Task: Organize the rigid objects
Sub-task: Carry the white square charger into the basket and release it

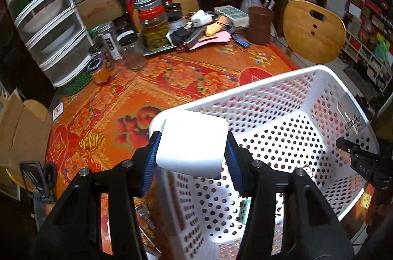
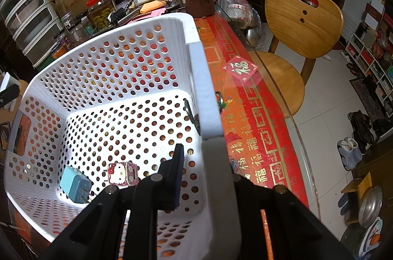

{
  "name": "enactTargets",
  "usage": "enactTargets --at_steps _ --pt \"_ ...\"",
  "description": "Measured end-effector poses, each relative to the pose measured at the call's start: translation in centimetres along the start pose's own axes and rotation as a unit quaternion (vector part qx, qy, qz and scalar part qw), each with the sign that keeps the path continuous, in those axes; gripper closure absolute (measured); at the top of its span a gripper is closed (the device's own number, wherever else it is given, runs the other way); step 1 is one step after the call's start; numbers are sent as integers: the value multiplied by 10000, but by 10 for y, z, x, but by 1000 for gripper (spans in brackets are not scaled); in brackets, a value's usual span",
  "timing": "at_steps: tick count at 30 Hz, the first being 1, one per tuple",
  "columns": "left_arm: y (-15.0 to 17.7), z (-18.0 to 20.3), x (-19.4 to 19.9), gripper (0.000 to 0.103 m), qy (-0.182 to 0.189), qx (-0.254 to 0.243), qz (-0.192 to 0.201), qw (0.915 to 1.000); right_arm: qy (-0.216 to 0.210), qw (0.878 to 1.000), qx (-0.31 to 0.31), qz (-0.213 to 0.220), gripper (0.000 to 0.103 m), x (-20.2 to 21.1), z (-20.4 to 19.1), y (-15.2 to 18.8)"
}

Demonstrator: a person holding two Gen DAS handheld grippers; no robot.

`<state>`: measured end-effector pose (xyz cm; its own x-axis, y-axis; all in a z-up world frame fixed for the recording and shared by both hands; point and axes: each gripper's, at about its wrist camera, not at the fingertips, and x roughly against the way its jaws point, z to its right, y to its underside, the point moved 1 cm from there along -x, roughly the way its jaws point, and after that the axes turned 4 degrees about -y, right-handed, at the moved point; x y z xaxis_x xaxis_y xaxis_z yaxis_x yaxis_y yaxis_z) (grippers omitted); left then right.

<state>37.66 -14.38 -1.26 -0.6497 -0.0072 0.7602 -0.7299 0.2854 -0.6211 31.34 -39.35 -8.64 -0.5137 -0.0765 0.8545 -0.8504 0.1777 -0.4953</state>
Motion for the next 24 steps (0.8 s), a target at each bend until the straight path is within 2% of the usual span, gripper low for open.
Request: enactTargets --at_steps 5,10,12,16,17,18,19,20,22,24 --pt "3 25 -6 55 64 -232 -69 9997 -5 10000 1 3 85 0 0 0" --pt "4 37 -15 60 146 -398 -169 9990 -12 10000 7 -2 85 -1 -1 0" --pt "5 45 -14 63 112 -520 -133 9985 -12 10000 6 1 85 -1 -1 0" --pt "5 53 -11 63 142 -579 -91 9982 -17 10000 0 -12 84 -1 -2 0" --pt "6 53 -8 58 107 -612 -11 9981 -10 10000 4 -10 84 -1 -2 0" --pt "6 53 -5 37 49 -659 72 9978 -10 10000 4 -15 84 -1 -2 0" --pt "8 52 0 23 -28 -675 174 9976 -15 10000 2 -15 84 -2 -3 0" --pt "10 49 6 3 -108 -667 320 9972 -9 10000 2 -10 84 -1 -3 0" --pt "17 37 21 1 -144 -595 581 9964 -17 10000 0 -16 84 -2 -4 0" --pt "28 13 39 1 43 -243 682 9974 -21 10000 -2 -14 84 -1 -4 0"
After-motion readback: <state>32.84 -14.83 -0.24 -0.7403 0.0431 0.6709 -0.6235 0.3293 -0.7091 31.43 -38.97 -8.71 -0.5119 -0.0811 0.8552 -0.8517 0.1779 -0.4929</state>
